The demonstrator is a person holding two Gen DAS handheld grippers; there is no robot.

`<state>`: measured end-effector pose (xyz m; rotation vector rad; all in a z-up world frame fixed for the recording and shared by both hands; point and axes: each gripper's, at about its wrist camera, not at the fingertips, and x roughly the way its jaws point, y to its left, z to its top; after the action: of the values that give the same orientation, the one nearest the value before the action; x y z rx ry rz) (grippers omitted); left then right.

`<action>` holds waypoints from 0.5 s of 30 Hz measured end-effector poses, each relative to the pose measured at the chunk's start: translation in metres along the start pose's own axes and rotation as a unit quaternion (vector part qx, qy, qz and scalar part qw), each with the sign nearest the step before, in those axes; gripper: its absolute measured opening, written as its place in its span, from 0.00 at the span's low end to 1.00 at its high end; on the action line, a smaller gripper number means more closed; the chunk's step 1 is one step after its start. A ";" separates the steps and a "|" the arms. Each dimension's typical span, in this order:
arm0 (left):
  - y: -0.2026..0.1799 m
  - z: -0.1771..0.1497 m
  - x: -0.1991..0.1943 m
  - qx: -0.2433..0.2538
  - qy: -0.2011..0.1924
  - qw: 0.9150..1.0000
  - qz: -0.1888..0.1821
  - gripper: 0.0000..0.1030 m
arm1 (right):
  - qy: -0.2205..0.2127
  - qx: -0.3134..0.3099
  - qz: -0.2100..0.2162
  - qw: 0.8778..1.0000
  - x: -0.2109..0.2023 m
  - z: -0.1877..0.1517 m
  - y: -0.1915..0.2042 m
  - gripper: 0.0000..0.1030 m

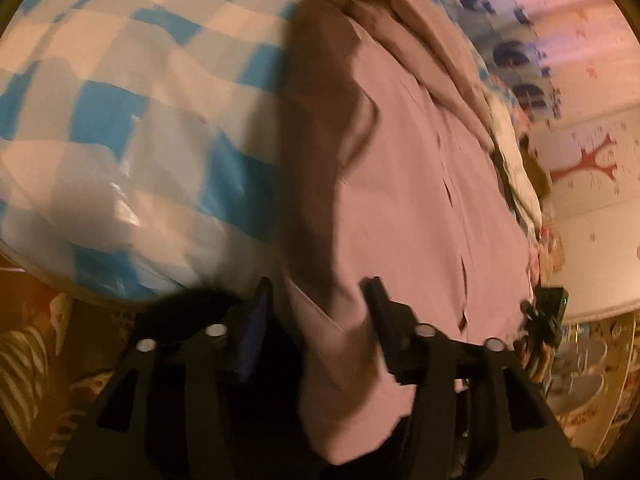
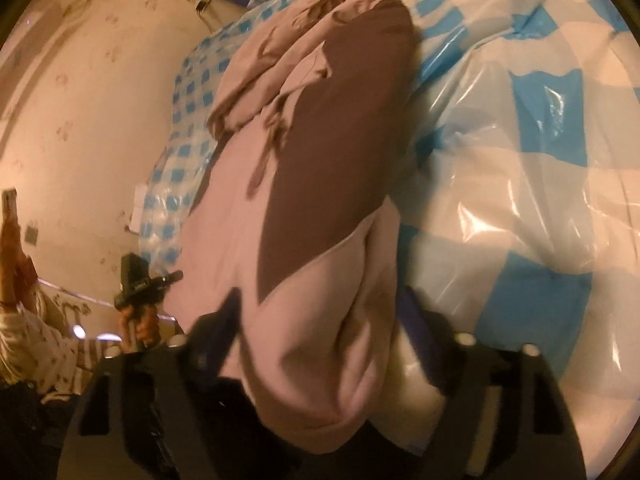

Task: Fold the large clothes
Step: 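Grasp the jacket's hem edge with both grippers and lift it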

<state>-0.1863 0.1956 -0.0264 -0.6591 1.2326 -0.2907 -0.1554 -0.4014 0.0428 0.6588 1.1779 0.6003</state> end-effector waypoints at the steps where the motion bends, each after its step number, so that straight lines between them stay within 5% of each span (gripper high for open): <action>1: 0.002 0.003 0.000 -0.001 -0.001 1.000 -0.001 0.49 | 0.002 0.001 0.005 1.000 0.001 0.002 -0.001 0.79; 8: 0.002 0.018 0.033 0.011 0.027 0.999 0.013 0.61 | 0.026 -0.007 0.017 0.999 0.028 0.009 0.005 0.78; 10: -0.004 0.015 0.045 0.029 0.040 0.998 0.023 0.62 | 0.028 -0.031 0.009 0.999 0.031 0.007 0.012 0.39; 11: -0.009 0.014 0.047 0.048 0.039 0.998 0.032 0.60 | 0.022 -0.031 0.006 0.999 0.029 0.005 0.013 0.37; 13: -0.018 0.008 0.048 0.062 0.047 0.997 0.015 0.18 | 0.016 -0.039 0.005 0.999 0.026 -0.001 0.017 0.27; 15: -0.027 0.008 0.040 0.066 0.030 0.997 0.004 0.11 | 0.000 -0.040 0.015 0.999 0.022 -0.003 0.026 0.24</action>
<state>-0.1623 0.1553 -0.0401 -0.5349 1.2615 -0.3837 -0.1547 -0.3670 0.0472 0.6088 1.1392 0.6687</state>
